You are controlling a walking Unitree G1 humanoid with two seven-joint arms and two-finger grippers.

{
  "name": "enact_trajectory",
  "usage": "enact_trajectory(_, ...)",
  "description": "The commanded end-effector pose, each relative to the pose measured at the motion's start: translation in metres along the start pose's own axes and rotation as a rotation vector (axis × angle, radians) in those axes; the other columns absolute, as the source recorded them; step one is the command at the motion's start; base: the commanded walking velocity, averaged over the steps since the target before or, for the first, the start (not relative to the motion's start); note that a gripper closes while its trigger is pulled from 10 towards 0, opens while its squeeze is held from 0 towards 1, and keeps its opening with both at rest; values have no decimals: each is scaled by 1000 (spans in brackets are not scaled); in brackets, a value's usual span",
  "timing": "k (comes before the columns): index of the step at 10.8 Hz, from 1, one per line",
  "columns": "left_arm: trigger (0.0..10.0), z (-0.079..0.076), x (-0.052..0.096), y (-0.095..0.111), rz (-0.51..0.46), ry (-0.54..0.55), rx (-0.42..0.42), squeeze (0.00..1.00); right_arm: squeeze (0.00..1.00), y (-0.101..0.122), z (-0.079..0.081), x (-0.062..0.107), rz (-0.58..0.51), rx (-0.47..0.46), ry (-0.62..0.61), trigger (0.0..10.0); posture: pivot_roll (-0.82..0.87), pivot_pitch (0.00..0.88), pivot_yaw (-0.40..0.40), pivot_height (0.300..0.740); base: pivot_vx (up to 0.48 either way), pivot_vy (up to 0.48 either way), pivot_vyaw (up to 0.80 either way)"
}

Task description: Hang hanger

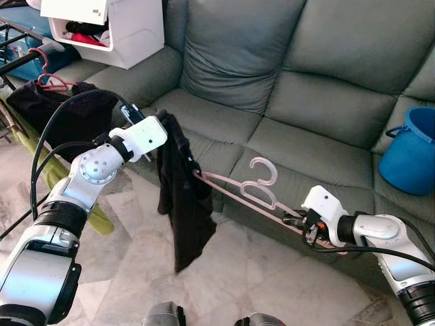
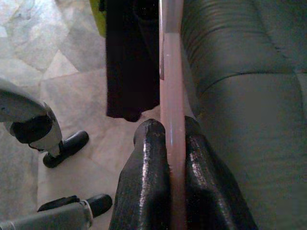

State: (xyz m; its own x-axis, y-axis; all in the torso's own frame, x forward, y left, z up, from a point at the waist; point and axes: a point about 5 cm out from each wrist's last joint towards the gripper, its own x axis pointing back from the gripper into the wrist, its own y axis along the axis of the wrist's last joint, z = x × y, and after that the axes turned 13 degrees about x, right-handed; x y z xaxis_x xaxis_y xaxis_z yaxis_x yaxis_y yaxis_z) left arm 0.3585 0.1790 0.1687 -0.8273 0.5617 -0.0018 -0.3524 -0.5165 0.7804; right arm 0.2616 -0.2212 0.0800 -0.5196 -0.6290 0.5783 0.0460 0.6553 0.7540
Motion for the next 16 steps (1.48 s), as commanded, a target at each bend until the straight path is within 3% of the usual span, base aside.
enact_trajectory(1,10000,9,-1,15,-81,21,-5,0,0,1,-8,3,4,16,-30,10000,-108,0,-15,740,0,0,0)
enact_trajectory(2,10000,9,-1,20,-109,14,4,0,0,1,-8,2,3,7,-32,10000,-108,0,-15,740,0,0,0)
enact_trajectory(5,10000,4,-7,69,-325,-47,70,0,0,-9,-13,-5,-20,-128,-67,10000,-92,0,-22,740,0,0,0)
enact_trajectory(6,10000,-8,-10,98,-421,-103,45,0,0,-11,-13,-7,-20,-149,-67,10000,-85,0,-23,740,0,0,0)
enact_trajectory(7,10000,-16,-10,108,-453,-145,56,0,0,-12,-14,-9,-26,-165,-75,10000,-85,0,-23,740,0,0,0)
enact_trajectory(8,10000,-35,-11,122,-495,-229,96,0,0,-11,-17,-13,-39,-203,-113,10000,-87,0,-24,740,0,0,0)
enact_trajectory(9,10000,-47,-9,127,-493,-319,153,0,0,-12,-26,-15,-41,-246,-206,10000,-89,0,-22,740,0,0,0)
enact_trajectory(11,10000,-59,-2,116,-403,-426,316,0,0,-3,-49,-12,-103,-268,-441,10000,-85,0,-17,740,0,0,0)
enact_trajectory(13,10000,-68,7,88,-276,-447,309,0,0,31,-76,-7,-256,-242,-654,10000,-85,0,-15,740,0,0,0)
enact_trajectory(14,10000,-73,11,77,-219,-441,355,0,0,48,-88,-6,-310,-233,-741,10000,-87,0,-16,740,0,0,0)
enact_trajectory(15,10000,-76,15,72,-190,-452,367,0,0,56,-96,-2,-349,-252,-796,10000,-88,0,-18,740,0,0,0)
enact_trajectory(16,10000,-87,23,61,-134,-487,412,0,0,71,-116,9,-440,-340,-932,10000,-88,0,-19,740,0,0,0)
